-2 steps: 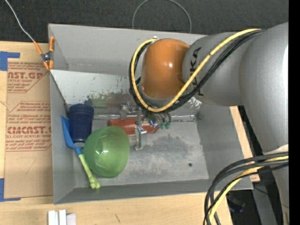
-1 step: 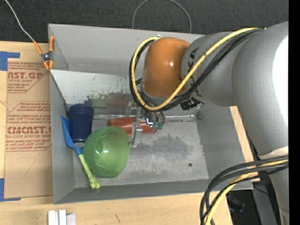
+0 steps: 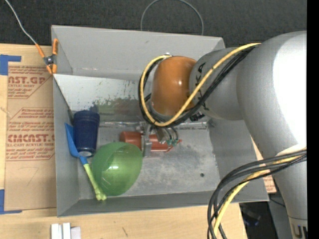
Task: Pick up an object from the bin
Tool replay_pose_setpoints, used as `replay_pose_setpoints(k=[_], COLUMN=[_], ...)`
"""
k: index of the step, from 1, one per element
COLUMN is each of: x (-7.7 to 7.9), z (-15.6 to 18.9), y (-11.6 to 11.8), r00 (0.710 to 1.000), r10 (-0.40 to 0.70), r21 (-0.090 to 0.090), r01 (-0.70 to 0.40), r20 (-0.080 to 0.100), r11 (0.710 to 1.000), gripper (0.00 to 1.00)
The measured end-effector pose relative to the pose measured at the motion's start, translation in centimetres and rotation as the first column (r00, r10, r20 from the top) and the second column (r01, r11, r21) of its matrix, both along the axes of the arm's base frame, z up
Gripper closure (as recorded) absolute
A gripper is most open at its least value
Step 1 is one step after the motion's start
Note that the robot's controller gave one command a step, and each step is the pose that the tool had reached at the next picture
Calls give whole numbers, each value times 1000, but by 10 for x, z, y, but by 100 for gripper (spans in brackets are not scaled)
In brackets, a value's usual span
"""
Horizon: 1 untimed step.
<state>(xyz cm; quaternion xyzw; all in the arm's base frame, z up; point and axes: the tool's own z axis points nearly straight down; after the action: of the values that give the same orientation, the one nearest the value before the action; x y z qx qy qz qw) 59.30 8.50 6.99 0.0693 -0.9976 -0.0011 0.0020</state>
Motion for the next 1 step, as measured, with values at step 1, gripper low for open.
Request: replay_pose_setpoints(k=[1], x=[0], z=[0], y=[0], r00=[1000], r10=[0], r21=[0], r01=[0], r20=[0], r11=[1000], gripper=[100])
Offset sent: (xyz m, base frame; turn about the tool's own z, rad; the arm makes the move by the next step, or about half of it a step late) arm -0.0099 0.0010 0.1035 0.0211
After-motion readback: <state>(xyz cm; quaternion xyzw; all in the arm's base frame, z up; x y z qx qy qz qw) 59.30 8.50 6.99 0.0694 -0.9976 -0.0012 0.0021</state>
